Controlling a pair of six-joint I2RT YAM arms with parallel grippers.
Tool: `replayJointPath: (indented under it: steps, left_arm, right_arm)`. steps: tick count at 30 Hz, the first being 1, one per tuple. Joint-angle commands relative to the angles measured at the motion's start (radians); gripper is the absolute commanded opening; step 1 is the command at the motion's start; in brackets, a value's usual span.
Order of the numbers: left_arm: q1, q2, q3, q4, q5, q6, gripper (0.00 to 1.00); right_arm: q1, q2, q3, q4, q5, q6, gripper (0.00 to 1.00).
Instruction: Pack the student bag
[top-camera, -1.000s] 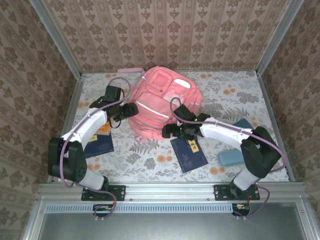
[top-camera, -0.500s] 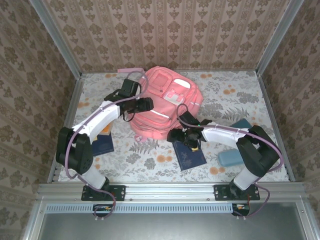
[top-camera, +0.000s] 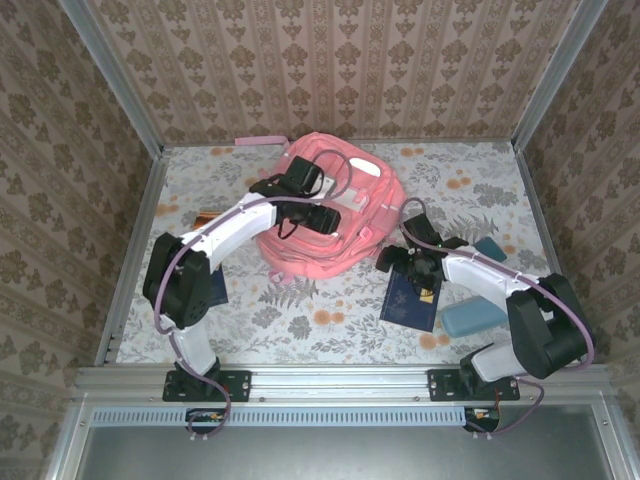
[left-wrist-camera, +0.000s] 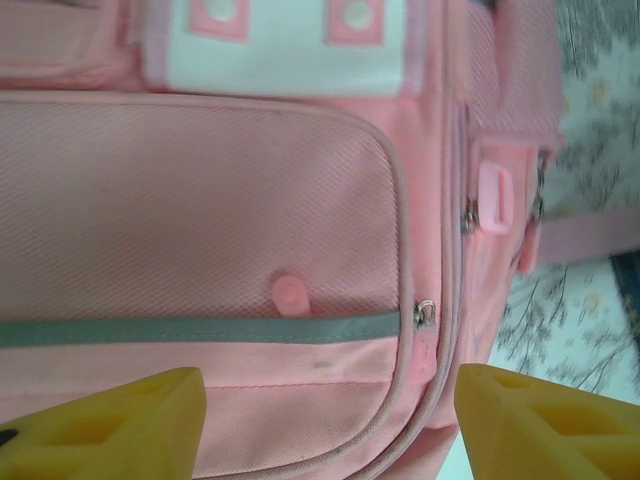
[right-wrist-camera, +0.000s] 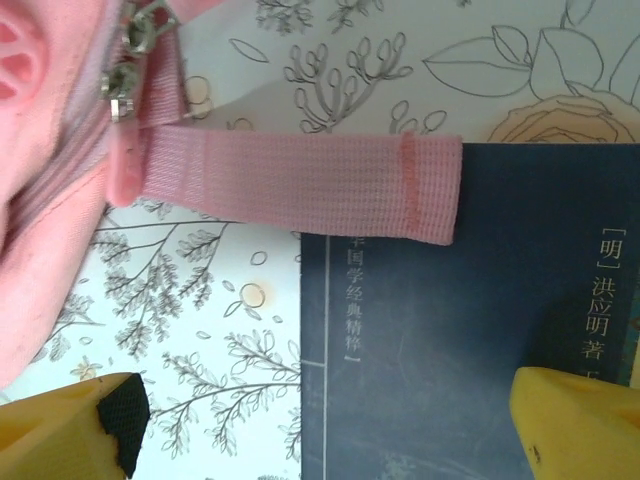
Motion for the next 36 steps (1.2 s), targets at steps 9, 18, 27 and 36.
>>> replayJointPath:
  steps: [9,18,27,36]
  left_arm:
    - [-0.076,0.062,0.022,-0.142,-0.118,0.439,0.61]
    - [-0.092,0.148,0.063,-0.179,-0.174,0.532,0.63]
    - [-0.094,0.208,0.087,-0.068,-0.301,0.536,0.54]
    - [-0.096,0.108,0.040,0.013,-0.308,0.575,0.22]
  right_arm:
    - [-0.046,-0.022,0.073,0.023,-0.112,-0.007,0.96]
    - [-0.054,0.011,0.074,0.053,-0.144,0.017,0.96]
    - [-0.062,0.023,0.083,0.060,-0.138,0.026,0.96]
    - [-0.063,0.054,0.125,0.045,-0.074,-0.011,0.95]
